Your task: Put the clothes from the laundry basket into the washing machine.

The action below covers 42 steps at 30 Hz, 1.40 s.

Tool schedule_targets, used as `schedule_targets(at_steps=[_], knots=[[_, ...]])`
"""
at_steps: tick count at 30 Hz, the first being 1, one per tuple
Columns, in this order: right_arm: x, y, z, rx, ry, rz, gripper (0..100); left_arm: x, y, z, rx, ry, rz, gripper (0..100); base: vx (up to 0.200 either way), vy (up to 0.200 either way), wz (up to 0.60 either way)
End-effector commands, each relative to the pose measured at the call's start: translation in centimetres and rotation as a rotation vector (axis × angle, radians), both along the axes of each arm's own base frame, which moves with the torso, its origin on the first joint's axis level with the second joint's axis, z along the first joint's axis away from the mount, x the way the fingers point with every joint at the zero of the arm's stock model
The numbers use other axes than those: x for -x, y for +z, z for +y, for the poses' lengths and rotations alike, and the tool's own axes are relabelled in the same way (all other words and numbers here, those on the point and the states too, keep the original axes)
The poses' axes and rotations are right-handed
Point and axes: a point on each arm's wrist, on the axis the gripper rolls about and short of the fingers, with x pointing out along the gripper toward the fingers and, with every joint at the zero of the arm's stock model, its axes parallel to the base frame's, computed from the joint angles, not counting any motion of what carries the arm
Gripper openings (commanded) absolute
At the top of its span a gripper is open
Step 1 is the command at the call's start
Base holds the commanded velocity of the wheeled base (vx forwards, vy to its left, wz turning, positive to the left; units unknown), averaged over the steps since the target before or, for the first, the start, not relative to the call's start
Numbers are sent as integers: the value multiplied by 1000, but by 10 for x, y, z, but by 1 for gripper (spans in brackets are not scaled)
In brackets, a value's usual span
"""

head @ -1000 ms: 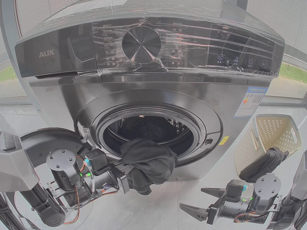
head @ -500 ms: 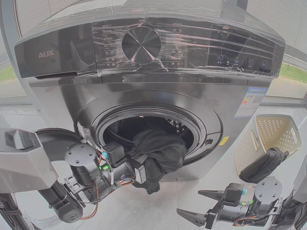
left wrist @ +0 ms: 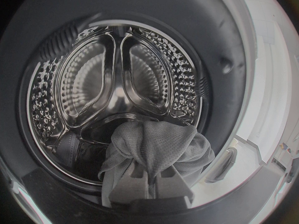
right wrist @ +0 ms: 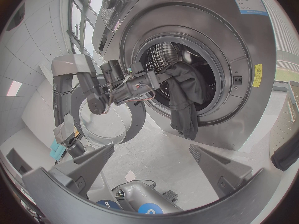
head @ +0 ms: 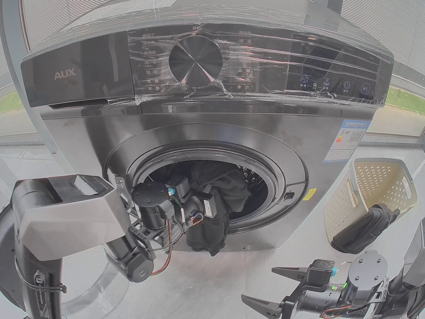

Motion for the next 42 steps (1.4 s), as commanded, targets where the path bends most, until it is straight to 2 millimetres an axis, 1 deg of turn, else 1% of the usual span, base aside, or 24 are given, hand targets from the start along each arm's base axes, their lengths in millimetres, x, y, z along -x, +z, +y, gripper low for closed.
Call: schedule_targets(at_steps=[1,2,6,7,10,12,18,21,22,24,26,27,28,29,30,31,34,40,41,42], knots=[[2,-5,-2,30,-8,12,100,-27,-34,-11,-11,46,18,0,0,0,0],[2,-5,-2,32,-9,12,100,-36,-42,-16,-12,49,16,0,0,0,0],[2,-7,-2,38,-9,16,100,-45,-45,-22,-14,54,20,0,0,0,0],[2,-7,-2,40,-9,17,100,-53,-44,-23,-19,61,27,0,0,0,0],[1,-9,-2,48,-10,22,100,-71,-39,-16,-21,100,31,0,0,0,0],[1,-10,-1,53,-10,25,100,-78,-37,-14,-20,112,28,0,0,0,0],[2,-11,0,54,-4,25,100,-111,-31,-6,-16,163,20,0,0,0,0],[2,-14,0,66,-6,35,100,-115,-36,-7,-38,156,51,0,0,0,0],[2,-17,1,79,-8,43,100,-116,-40,-10,-48,149,65,0,0,0,0],[2,-18,1,82,-6,45,100,-122,-40,-15,-42,147,56,0,0,0,0],[2,-17,1,79,-3,43,100,-131,-38,-17,-33,163,43,0,0,0,0],[3,-17,2,80,-1,42,100,-132,-38,-17,-33,163,43,0,0,0,0],[5,-17,3,81,8,40,100,-141,-33,-18,-22,181,27,0,0,0,0],[5,-17,3,81,7,40,100,-141,-33,-18,-22,184,27,0,0,0,0],[6,-17,4,87,0,34,100,-149,-30,-14,-14,226,15,0,0,0,0],[8,-18,5,90,-7,31,100,-153,-27,-13,-8,244,7,0,0,0,0],[9,-18,6,94,-7,27,100,-154,-26,-12,-10,253,11,0,0,0,0],[8,-21,6,105,-13,33,100,-148,-25,-16,-20,241,23,0,0,0,0],[8,-21,6,105,-13,33,100,-147,-25,-17,-19,239,24,100,0,0,0],[8,-20,6,104,-13,32,100,-145,-22,-19,-13,233,15,100,0,0,0]])
